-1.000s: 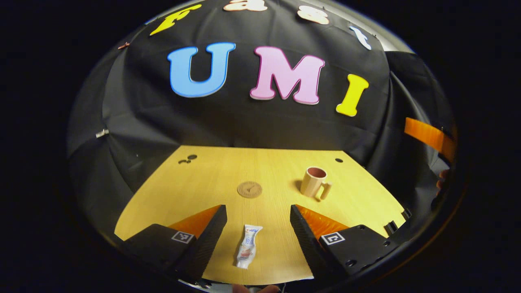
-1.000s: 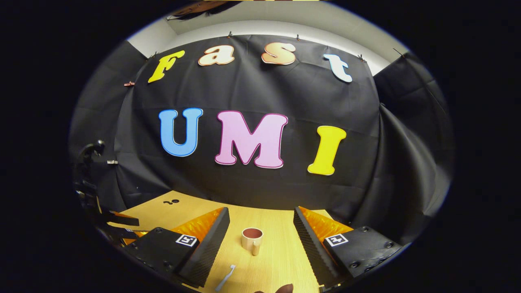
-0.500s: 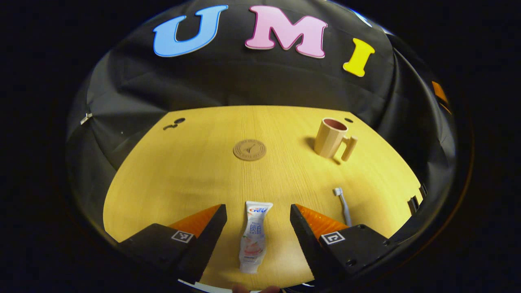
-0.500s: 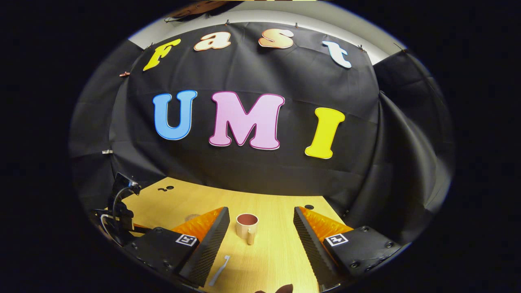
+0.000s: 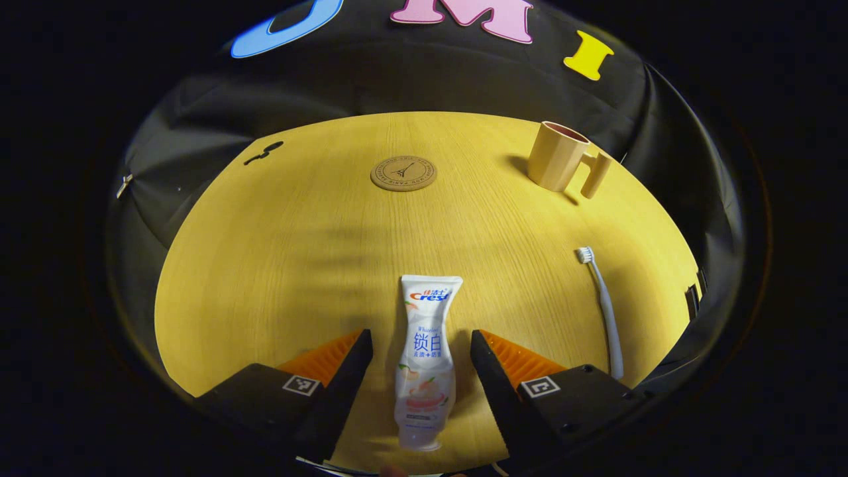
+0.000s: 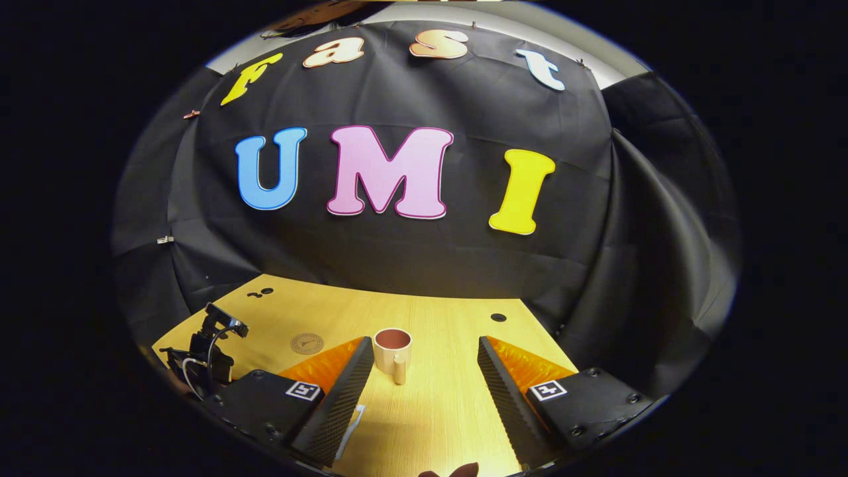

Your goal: Put the toothbrush and toothpaste on the desktop into the cup, then pick up the cup and place it on the coaster on the desktop.

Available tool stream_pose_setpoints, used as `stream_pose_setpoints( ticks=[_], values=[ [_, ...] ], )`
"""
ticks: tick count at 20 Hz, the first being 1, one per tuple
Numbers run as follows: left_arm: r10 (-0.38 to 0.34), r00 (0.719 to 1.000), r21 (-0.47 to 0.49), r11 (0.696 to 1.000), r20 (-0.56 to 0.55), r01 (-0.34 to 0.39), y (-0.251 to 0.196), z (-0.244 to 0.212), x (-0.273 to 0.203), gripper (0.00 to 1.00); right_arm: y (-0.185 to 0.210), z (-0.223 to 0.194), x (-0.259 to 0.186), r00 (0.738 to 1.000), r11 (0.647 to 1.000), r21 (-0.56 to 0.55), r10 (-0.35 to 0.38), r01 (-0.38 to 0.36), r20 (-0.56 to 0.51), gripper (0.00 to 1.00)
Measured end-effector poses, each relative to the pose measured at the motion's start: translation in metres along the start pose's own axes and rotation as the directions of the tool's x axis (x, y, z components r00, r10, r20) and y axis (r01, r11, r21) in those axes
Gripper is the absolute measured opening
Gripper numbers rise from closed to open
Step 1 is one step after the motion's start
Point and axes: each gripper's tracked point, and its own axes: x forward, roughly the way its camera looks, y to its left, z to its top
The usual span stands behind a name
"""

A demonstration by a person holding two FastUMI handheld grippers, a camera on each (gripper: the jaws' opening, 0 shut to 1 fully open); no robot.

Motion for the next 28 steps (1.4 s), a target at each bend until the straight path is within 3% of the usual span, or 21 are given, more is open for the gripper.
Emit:
stream_pose_setpoints(
  ticks=[3,6,8,10,11,12,13,15,16,18,22,23,24,28],
  values=[
    [0.003,1.0,0.046,0.999,-0.019,-0.002,0.0,-0.002,0.003,0.92,0.006,-0.015,0.01,0.999,1.0,0.014,0.016,-0.015,-0.042,0.97],
    [-0.003,1.0,0.061,0.998,-0.029,0.005,-0.004,-0.003,0.003,0.71,0.015,-0.042,0.021,0.991,0.998,0.049,0.038,-0.032,-0.129,0.97],
    [-0.005,0.999,0.061,0.998,-0.044,0.007,-0.005,-0.003,0.003,0.51,0.022,-0.064,0.026,0.978,0.997,0.061,0.052,-0.041,-0.201,0.97],
    [-0.008,0.998,0.043,0.999,-0.064,0.011,-0.004,-0.003,0.003,0.43,0.028,-0.085,0.028,0.958,0.997,0.06,0.062,-0.047,-0.28,0.97],
    [-0.009,0.997,0.032,0.999,-0.073,0.011,-0.004,-0.002,0.003,0.46,0.033,-0.097,0.028,0.945,0.997,0.061,0.072,-0.056,-0.319,0.97],
    [-0.012,0.997,0.025,1.0,-0.075,0.014,-0.004,-0.002,0.003,0.47,0.039,-0.11,0.029,0.929,0.996,0.058,0.082,-0.065,-0.362,0.98],
    [-0.017,0.997,0.026,0.999,-0.075,0.019,-0.003,-0.002,0.003,0.36,0.045,-0.123,0.028,0.91,0.996,0.056,0.088,-0.072,-0.405,0.98],
    [-0.03,0.998,0.016,0.999,-0.055,0.031,-0.003,0.0,0.003,0.38,0.054,-0.147,0.03,0.87,0.995,0.06,0.101,-0.082,-0.483,0.98],
    [-0.037,0.998,0.002,0.999,-0.044,0.037,-0.003,0.001,0.003,0.27,0.06,-0.159,0.03,0.848,0.994,0.064,0.106,-0.085,-0.52,0.98],
    [-0.045,0.999,-0.029,0.999,-0.025,0.045,-0.003,0.002,0.003,0.21,0.07,-0.184,0.029,0.804,0.994,0.064,0.11,-0.089,-0.585,0.98],
    [-0.031,0.999,-0.093,0.995,0.019,0.033,-0.001,0.007,0.0,0.17,0.078,-0.227,0.031,0.731,0.993,0.058,0.114,-0.101,-0.673,0.97],
    [-0.032,0.999,-0.103,0.994,0.035,0.035,-0.001,0.009,-0.003,0.22,0.083,-0.238,0.035,0.714,0.993,0.054,0.115,-0.107,-0.691,0.97],
    [-0.029,0.998,-0.11,0.993,0.05,0.034,-0.002,0.011,-0.005,0.17,0.087,-0.247,0.037,0.699,0.992,0.051,0.115,-0.112,-0.706,0.98],
    [-0.038,0.993,-0.138,0.989,0.109,0.053,-0.003,0.017,-0.017,0.17,0.102,-0.273,0.037,0.624,0.992,0.07,0.121,-0.105,-0.772,0.95]
  ],
)
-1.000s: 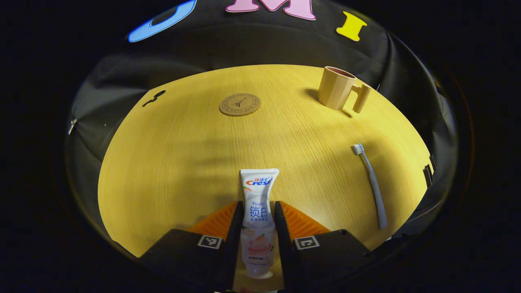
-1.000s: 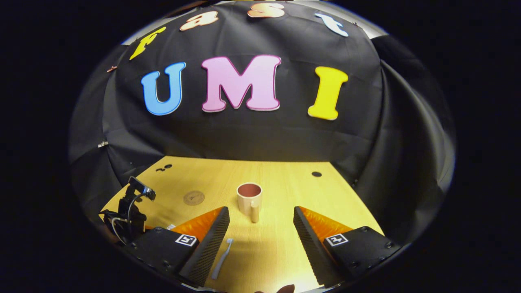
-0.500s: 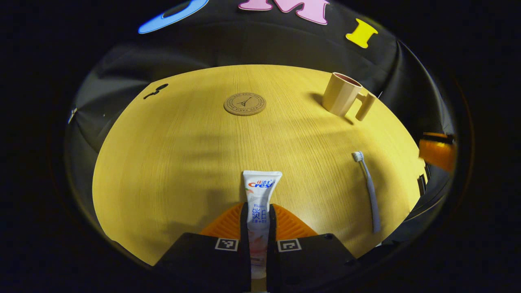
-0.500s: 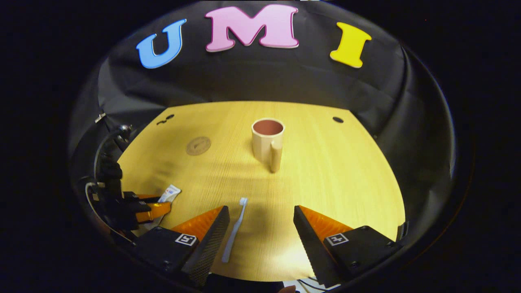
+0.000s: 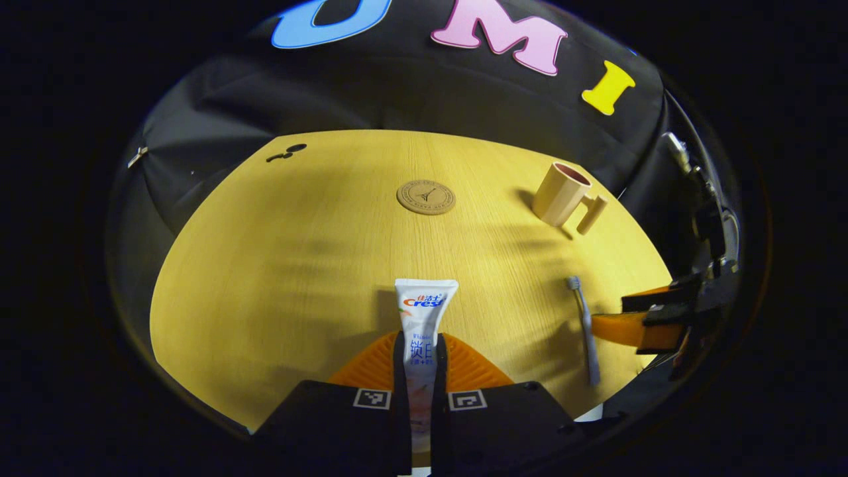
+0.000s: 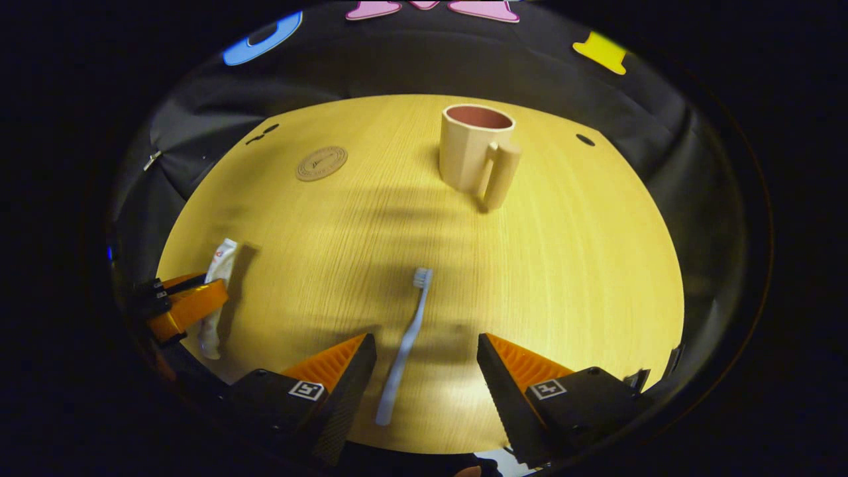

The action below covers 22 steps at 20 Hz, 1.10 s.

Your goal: Put the toothbrush and toothpaste on the desktop into the cup, then pick up the cup and place it on the coaster on the desktop.

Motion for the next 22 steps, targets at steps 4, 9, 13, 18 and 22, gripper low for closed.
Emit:
stream_pose_setpoints(
  ticks=[4,9,13,18,22],
  values=[
    [-0.024,0.999,-0.015,1.0,0.025,0.024,-0.001,0.004,-0.007,0.17,0.009,-0.003,0.018,0.999,1.0,-0.002,-0.008,0.008,-0.05,0.84],
    [-0.048,0.998,0.011,0.999,0.043,0.047,0.0,0.006,-0.011,0.17,0.015,-0.002,0.028,0.993,1.0,0.008,-0.016,0.018,-0.114,0.66],
    [-0.089,0.994,-0.003,0.996,0.063,0.09,-0.006,0.012,-0.018,0.17,0.009,-0.001,0.028,0.991,0.998,0.046,-0.026,0.032,-0.134,0.34],
    [-0.105,0.989,-0.005,0.994,0.1,0.106,-0.005,0.031,-0.033,0.17,0.008,0.0,0.026,0.992,0.988,0.143,0.08,-0.065,-0.1,0.1],
    [-0.109,0.987,0.011,0.994,0.122,0.108,-0.009,0.05,-0.038,0.17,0.013,0.008,0.019,0.988,0.967,0.207,0.155,-0.149,-0.011,0.06]
  ],
)
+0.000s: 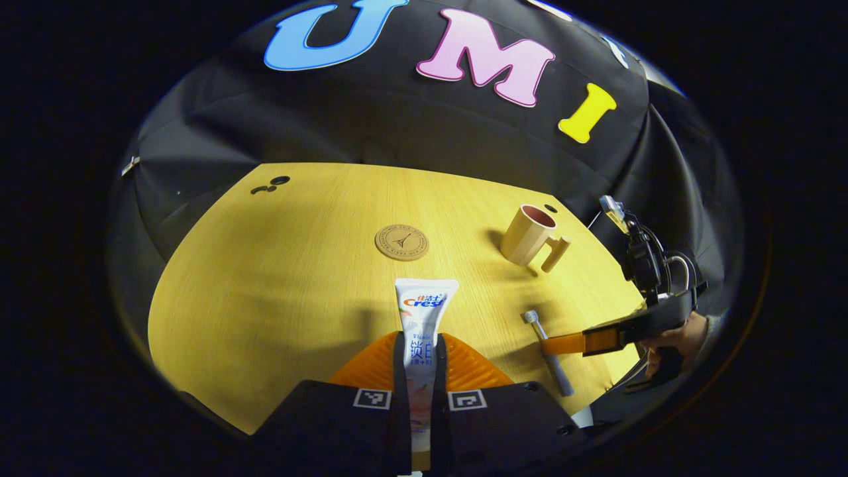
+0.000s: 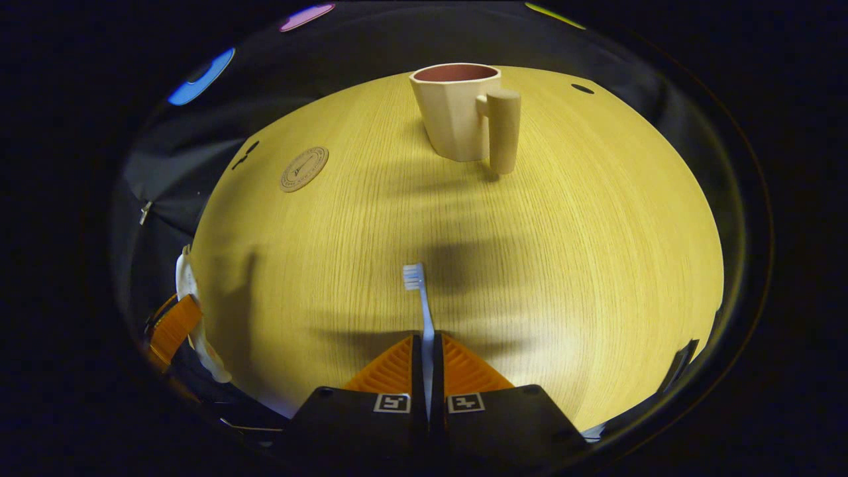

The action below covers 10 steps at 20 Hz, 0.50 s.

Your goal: Put the toothbrush and toothpaste on the desktop into the cup, then pick up the cup and place it on the coaster on the desktop.

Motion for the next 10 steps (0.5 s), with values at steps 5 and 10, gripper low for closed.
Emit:
stream_pose_setpoints(
  ticks=[5,10],
  values=[
    [-0.041,0.998,-0.004,0.999,0.042,0.042,-0.032,0.031,0.01,0.17,0.013,0.029,-0.028,0.977,0.993,-0.011,0.122,-0.122,0.176,0.06],
    [-0.129,0.974,-0.023,0.991,0.184,0.135,-0.081,0.101,0.026,0.17,0.003,0.051,-0.063,0.925,0.983,-0.063,0.185,-0.174,0.332,0.05]
  ],
)
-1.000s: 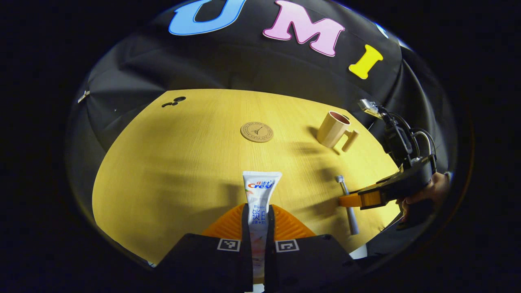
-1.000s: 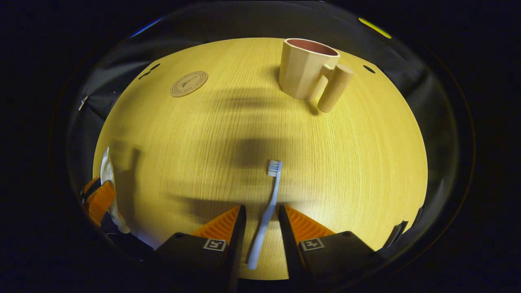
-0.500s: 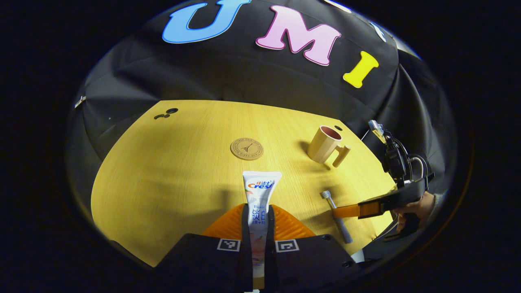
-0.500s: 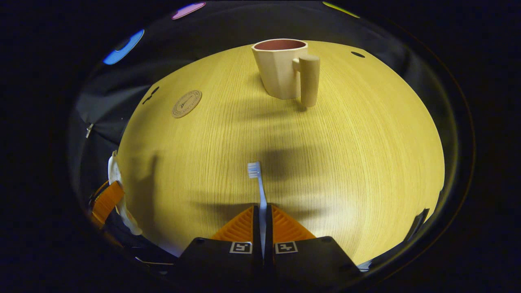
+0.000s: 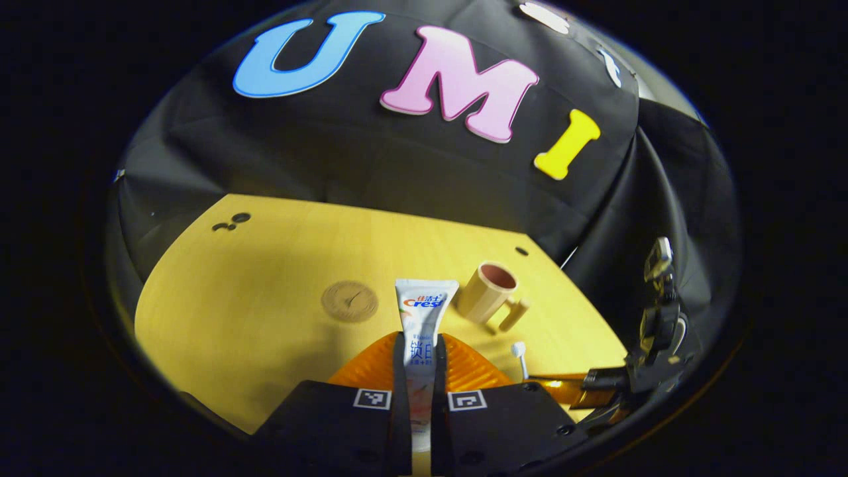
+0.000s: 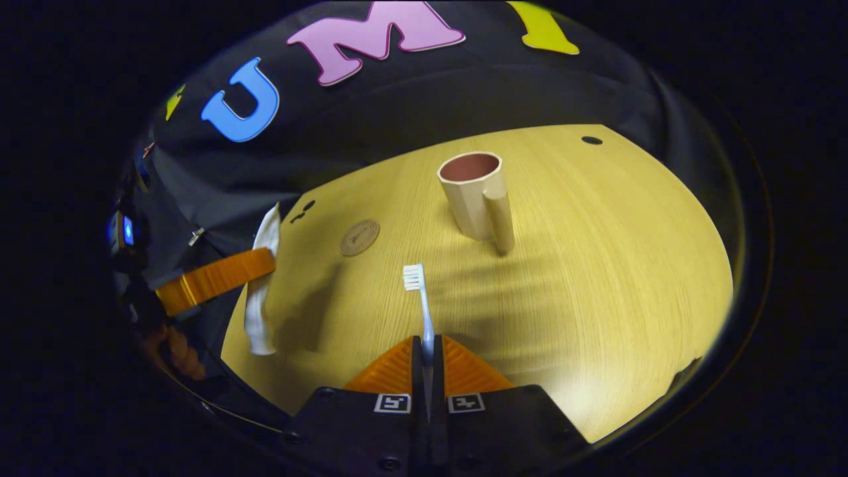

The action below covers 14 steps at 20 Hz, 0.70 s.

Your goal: Put the toothbrush and toothpaste on the desktop into the cup, then pick up the cup and place it on the coaster on the desktop.

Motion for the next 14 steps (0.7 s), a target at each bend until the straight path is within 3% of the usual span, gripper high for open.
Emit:
stream_pose_setpoints(
  ticks=[3,7,14],
  values=[
    [-0.069,0.987,-0.002,0.998,0.142,0.07,-0.036,0.061,0.027,0.17,-0.014,0.019,-0.016,0.998,1.0,-0.008,0.003,-0.002,0.07,0.05],
    [-0.182,0.929,0.016,0.982,0.321,0.187,-0.084,0.125,0.062,0.17,-0.034,0.044,-0.027,0.99,1.0,0.014,0.007,-0.009,0.142,0.05],
    [-0.237,0.872,0.031,0.968,0.428,0.249,-0.114,0.138,0.121,0.17,-0.057,0.058,-0.042,0.977,1.0,0.007,0.013,-0.015,0.214,0.05]
  ],
)
